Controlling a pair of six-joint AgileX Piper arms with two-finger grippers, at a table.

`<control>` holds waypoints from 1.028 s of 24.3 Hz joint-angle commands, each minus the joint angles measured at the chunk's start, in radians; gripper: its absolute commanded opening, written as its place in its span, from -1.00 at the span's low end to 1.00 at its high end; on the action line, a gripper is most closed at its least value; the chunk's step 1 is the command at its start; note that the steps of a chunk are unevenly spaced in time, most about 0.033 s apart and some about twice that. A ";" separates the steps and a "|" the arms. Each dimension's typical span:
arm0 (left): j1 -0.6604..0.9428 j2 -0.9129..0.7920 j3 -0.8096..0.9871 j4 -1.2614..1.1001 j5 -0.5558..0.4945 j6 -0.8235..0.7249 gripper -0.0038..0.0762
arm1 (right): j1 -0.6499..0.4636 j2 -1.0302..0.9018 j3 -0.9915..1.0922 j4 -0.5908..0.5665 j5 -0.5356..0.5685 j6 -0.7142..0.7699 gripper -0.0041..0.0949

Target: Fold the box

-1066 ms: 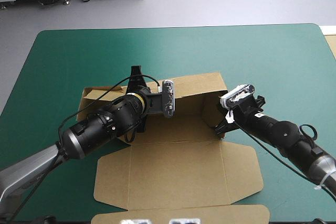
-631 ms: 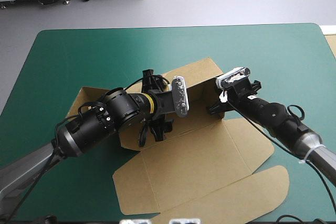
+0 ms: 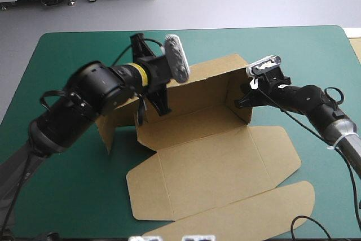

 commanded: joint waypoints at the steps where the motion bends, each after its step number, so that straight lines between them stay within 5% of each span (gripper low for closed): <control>1: 0.167 -0.035 -0.095 -0.050 -0.039 -0.056 -0.87 | -0.011 -0.058 -0.053 -0.120 0.058 0.126 -0.95; 4: 0.493 -0.035 -0.120 -0.282 0.041 -0.085 -0.87 | -0.011 -0.111 -0.126 -0.275 0.183 0.270 -0.95; 7: 0.768 -0.035 -0.106 -0.526 0.065 -0.085 -0.87 | -0.011 -0.105 -0.233 -0.470 0.423 0.506 -0.95; 11: 0.917 -0.035 -0.101 -0.635 0.100 -0.085 -0.90 | -0.011 -0.058 -0.306 -0.573 0.638 0.618 -0.95; 22: 0.953 -0.035 -0.100 -0.651 0.125 -0.085 -0.93 | -0.011 0.202 -0.599 -0.573 0.708 0.672 -0.95; 25: 0.953 -0.035 -0.100 -0.680 0.144 -0.085 -0.93 | -0.011 0.340 -0.738 -0.566 0.820 0.684 -0.92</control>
